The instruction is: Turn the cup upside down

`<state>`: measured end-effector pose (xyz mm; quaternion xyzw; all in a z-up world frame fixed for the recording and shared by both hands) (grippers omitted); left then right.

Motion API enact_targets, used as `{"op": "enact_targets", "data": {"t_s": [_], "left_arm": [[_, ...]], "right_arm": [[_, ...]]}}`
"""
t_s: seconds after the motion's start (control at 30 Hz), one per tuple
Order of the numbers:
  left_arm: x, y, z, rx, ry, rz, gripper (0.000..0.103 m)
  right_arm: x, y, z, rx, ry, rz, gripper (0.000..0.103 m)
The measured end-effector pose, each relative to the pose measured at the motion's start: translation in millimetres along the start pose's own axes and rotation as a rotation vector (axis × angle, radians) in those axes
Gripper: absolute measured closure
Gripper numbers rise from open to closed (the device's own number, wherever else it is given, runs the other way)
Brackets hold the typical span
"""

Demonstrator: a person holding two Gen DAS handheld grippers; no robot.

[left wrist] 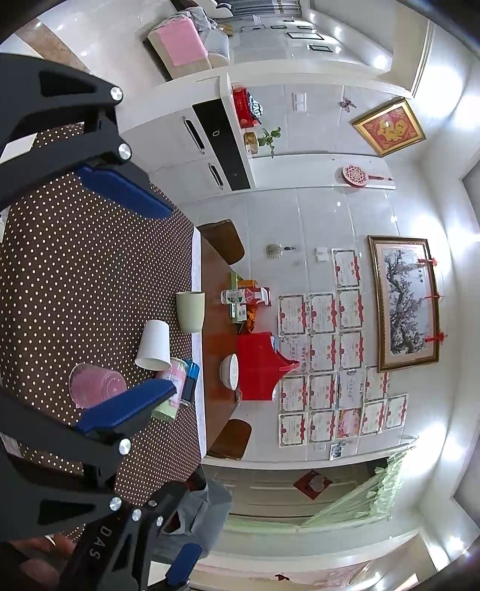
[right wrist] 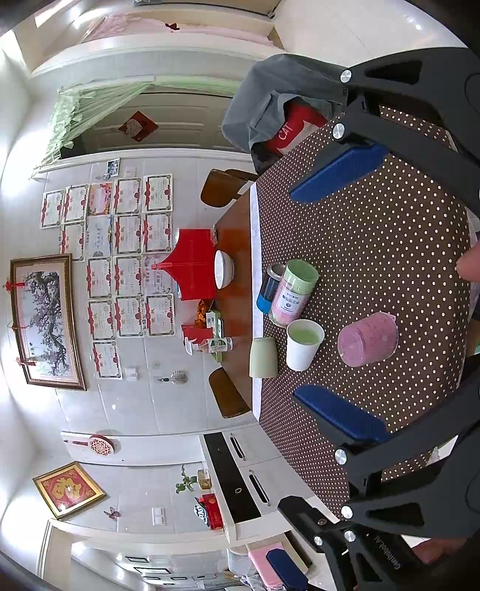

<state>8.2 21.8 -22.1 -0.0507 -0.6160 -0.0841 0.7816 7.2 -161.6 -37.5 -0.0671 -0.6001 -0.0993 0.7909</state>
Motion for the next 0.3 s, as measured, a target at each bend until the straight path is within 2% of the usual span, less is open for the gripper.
{"op": "enact_targets", "data": {"t_s": [0.3], "left_arm": [[-1.6,-0.4,-5.3,0.003,0.018,-0.008,0.016]], "right_arm": [[0.3,0.2,0.1,0.000,-0.001,0.000,0.006]]}}
Point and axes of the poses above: each gripper's, at about its wrist camera, not at the fingertips, and z roughly against the way its jaws point, y to its left, x to its top, the point moved 4 cm from there along -z, roughly the way its jaws point, and after that the axes turned 10 degrees about -x, right-handed, at the moved point
